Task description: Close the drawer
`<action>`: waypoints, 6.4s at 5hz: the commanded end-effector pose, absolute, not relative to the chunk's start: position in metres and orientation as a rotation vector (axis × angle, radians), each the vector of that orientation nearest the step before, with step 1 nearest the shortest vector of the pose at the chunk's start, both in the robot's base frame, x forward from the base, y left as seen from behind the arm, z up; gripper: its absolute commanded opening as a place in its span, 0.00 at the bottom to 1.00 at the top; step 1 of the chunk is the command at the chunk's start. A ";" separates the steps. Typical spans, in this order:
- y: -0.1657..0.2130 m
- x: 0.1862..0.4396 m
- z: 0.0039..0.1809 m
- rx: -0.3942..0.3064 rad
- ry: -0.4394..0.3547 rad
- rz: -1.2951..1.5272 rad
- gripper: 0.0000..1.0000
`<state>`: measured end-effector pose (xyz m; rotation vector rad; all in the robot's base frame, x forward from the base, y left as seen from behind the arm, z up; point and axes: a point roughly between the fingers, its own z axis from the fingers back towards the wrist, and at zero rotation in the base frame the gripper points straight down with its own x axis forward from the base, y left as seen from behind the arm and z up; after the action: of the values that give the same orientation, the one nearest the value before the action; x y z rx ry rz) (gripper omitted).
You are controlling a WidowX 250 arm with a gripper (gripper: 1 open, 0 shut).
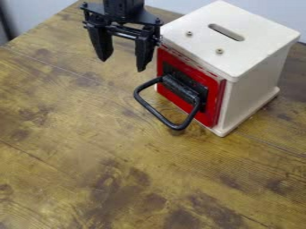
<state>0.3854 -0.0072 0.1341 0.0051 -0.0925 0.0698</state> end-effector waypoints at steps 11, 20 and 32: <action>0.010 0.383 0.118 0.016 -0.164 0.122 1.00; 0.009 0.395 0.151 0.006 -0.184 0.115 1.00; 0.024 0.412 0.134 0.017 -0.164 0.157 1.00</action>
<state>0.4081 0.0303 0.1143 0.0123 -0.0954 0.1593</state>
